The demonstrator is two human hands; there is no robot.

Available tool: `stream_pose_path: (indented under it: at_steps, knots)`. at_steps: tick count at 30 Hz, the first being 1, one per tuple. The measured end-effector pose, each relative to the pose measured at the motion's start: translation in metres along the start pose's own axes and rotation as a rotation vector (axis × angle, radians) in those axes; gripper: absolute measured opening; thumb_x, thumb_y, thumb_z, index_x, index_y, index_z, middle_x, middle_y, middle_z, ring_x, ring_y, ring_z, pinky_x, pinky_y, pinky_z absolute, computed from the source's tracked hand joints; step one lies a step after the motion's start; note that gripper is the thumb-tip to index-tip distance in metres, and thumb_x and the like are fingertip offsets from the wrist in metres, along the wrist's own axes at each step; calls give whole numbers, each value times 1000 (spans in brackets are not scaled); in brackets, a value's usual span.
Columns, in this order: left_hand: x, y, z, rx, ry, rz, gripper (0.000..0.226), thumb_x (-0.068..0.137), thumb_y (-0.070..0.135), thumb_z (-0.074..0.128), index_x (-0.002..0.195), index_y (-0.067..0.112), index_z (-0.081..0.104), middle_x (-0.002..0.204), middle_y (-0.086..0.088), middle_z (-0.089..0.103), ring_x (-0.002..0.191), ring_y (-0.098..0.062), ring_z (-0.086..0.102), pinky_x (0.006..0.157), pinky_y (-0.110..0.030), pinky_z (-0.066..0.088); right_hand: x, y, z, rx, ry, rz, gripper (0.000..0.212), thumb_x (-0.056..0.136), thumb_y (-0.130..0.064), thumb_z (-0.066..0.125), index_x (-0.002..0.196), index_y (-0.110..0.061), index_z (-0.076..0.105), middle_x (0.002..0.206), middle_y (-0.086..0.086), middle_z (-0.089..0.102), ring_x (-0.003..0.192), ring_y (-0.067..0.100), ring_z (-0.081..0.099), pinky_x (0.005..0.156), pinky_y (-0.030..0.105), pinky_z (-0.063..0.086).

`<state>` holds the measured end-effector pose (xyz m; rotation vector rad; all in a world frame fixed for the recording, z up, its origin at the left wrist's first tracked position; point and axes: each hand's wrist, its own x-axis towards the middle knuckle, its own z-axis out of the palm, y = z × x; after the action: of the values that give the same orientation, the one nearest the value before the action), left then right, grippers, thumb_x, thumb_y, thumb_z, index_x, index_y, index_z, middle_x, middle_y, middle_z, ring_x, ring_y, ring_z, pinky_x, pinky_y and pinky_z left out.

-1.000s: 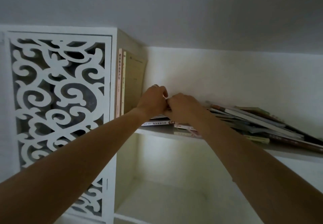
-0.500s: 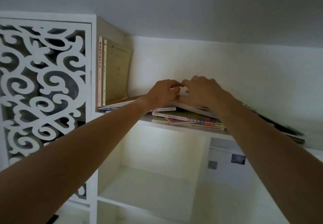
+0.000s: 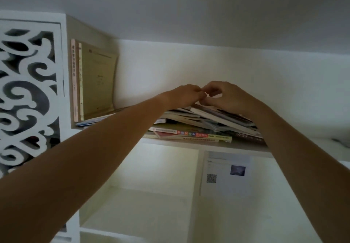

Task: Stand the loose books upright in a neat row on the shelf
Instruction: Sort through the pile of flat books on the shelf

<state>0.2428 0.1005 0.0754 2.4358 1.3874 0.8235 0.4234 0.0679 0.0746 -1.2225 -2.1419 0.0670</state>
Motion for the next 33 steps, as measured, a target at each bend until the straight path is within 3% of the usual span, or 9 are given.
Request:
stream_pose_path:
  at_steps: [5, 10, 16, 19, 23, 26, 29, 31, 33]
  knots:
    - [13, 11, 8, 121, -98, -19, 45, 102, 49, 51, 135, 21, 63, 141, 0, 59, 127, -21, 55, 113, -43, 41, -6, 28, -21, -160, 29, 171, 31, 99, -28, 58, 130, -27, 64, 135, -2, 61, 115, 15, 56, 91, 32, 42]
    - [18, 13, 11, 148, -135, 15, 41, 99, 40, 60, 133, 18, 65, 139, 1, 61, 121, -17, 55, 112, -39, 41, -17, 45, -30, -511, -360, 379, 44, 104, -23, 47, 147, -18, 51, 149, 7, 50, 128, 26, 52, 104, 38, 43]
    - [23, 9, 18, 113, -88, 90, 64, 98, 35, 65, 155, 25, 38, 156, -3, 44, 142, -22, 43, 115, -34, 34, -15, 42, -16, -528, -9, 182, 32, 105, -23, 46, 131, -15, 63, 125, 15, 67, 100, 31, 63, 80, 36, 48]
    - [19, 7, 11, 57, 41, 184, 57, 94, 29, 72, 144, 15, 46, 134, -7, 59, 122, -23, 58, 97, -29, 45, -7, 17, -2, -221, 193, 70, 29, 106, -29, 50, 130, -17, 60, 115, 12, 71, 92, 24, 67, 71, 33, 51]
    - [11, -37, -23, 28, 468, 252, 23, 88, 16, 77, 104, 8, 63, 93, -3, 68, 86, -23, 65, 68, -26, 51, 7, -20, -4, -51, 60, 20, 34, 99, -31, 58, 132, -26, 51, 131, 5, 64, 103, 18, 62, 74, 27, 45]
    - [-6, -77, -49, -52, 724, 149, 27, 88, 4, 74, 110, 5, 58, 96, -5, 66, 89, -23, 62, 67, -17, 45, 22, -36, 5, -342, -24, 64, 38, 98, -23, 61, 136, -21, 56, 131, 11, 63, 98, 26, 59, 76, 31, 45]
    - [-22, -102, -63, -112, 867, -108, 40, 99, 14, 64, 133, 4, 47, 131, -16, 56, 115, -31, 58, 84, -23, 41, 36, -63, 38, -386, -16, 10, 40, 96, -10, 60, 136, -16, 61, 121, 16, 65, 90, 28, 59, 76, 33, 46]
    - [-33, -109, -67, -271, 828, -332, 47, 108, 39, 45, 138, 2, 42, 139, -22, 53, 115, -36, 61, 93, -34, 50, 49, -88, 61, -442, 48, -26, 38, 94, -8, 60, 132, -12, 63, 112, 17, 65, 83, 28, 57, 72, 33, 46]
    - [-45, -109, -70, -677, 658, -407, 65, 107, 60, 22, 125, 6, 54, 117, -24, 69, 97, -39, 72, 86, -46, 62, 63, -115, 84, -437, 86, -54, 37, 93, -7, 61, 129, -12, 65, 111, 18, 64, 84, 29, 59, 72, 35, 50]
